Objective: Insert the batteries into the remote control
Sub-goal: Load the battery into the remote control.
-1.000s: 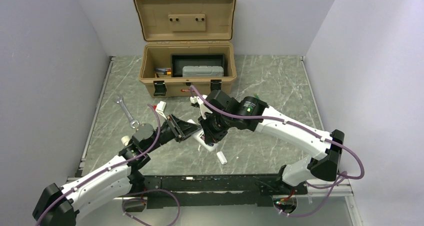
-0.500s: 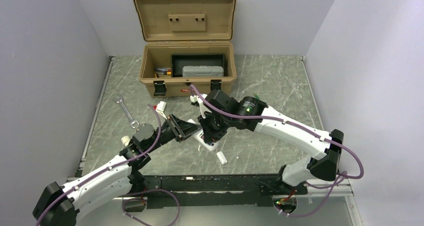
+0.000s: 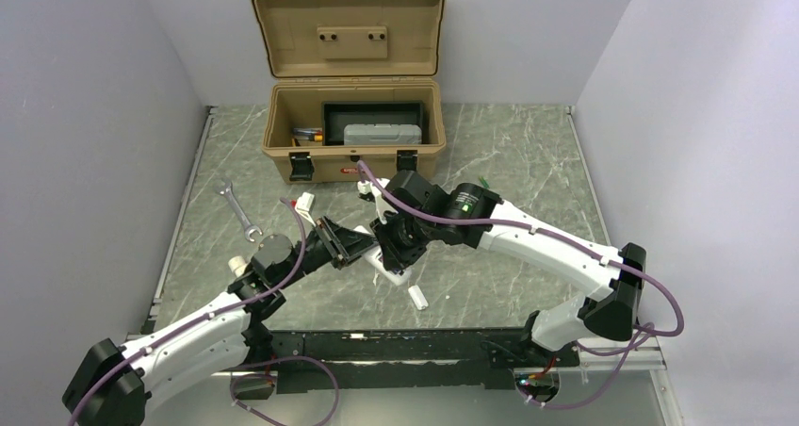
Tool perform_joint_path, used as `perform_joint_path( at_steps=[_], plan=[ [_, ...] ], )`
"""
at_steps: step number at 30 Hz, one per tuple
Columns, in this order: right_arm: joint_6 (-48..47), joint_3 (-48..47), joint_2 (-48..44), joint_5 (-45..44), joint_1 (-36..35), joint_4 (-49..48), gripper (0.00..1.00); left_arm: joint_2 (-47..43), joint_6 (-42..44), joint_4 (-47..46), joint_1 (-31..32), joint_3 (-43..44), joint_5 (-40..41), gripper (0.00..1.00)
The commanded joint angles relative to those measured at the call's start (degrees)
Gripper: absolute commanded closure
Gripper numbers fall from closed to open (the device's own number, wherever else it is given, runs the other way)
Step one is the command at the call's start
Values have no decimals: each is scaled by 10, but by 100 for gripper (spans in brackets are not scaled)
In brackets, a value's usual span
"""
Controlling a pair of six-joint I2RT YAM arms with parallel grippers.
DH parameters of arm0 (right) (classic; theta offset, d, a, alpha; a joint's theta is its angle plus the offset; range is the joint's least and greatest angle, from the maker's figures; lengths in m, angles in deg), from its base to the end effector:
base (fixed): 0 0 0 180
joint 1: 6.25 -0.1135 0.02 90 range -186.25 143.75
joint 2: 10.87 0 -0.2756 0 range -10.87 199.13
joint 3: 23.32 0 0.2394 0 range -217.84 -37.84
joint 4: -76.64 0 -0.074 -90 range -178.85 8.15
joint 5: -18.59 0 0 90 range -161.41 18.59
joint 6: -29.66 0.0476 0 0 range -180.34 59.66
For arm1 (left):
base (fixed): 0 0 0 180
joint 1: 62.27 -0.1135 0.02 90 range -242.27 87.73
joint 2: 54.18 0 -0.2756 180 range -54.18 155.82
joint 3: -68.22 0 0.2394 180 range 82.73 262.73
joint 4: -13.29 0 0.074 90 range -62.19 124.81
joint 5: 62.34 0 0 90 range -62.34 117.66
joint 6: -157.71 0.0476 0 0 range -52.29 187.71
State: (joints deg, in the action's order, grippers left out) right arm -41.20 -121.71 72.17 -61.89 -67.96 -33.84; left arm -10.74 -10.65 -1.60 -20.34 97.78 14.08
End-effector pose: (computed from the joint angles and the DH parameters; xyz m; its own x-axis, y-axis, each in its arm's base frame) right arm 0.1297 0.2576 0.3524 -0.6628 -0.5492 -0.5091 -0.7378 0.5951 0.3186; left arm 0.1209 -0.1236 0.2477 -0.8046 -0.5570 -0.2058 0.1791 0.1027 -0.9784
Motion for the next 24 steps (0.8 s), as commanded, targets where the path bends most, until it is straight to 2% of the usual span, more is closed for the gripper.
perform_joint_path(
  at_steps=[1,24],
  plan=[
    [7,5,2,-2,-2,-49,80,-2,-29,-91,7,10,-9,100],
    [-9,-6,-24,-33,-2,-25,63,6,-28,-103,10,5,-2,100]
  ],
)
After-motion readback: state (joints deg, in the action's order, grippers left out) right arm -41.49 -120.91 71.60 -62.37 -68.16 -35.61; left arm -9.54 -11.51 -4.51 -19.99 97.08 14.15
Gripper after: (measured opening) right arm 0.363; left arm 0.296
